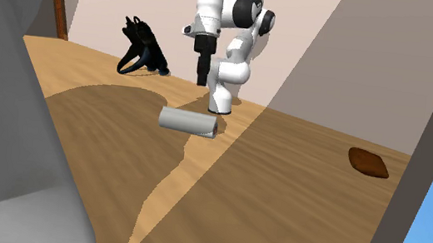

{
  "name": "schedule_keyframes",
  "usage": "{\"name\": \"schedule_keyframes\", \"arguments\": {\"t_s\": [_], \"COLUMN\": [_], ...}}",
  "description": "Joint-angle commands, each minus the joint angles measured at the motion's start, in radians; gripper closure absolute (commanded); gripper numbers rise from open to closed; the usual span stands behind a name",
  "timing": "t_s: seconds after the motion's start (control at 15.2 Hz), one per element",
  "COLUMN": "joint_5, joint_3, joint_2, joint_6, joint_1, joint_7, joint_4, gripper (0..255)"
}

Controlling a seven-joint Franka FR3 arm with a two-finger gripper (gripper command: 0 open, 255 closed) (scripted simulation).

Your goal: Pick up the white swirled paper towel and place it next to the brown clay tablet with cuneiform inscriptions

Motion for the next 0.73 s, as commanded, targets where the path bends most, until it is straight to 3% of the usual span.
{"name": "schedule_keyframes", "arguments": {"t_s": [0.0, 0.13, 0.66], "joint_5": [0.072, 0.133, 0.174], "joint_3": [0.075, 0.141, 0.182], "joint_2": [0.005, 0.011, 0.111], "joint_6": [0.085, 0.147, 0.296], "joint_1": [-0.053, -0.087, -0.078], "joint_7": [0.220, 0.379, 0.369], "joint_4": [-0.060, -0.103, -0.152], "gripper": [0, 0, 0]}}
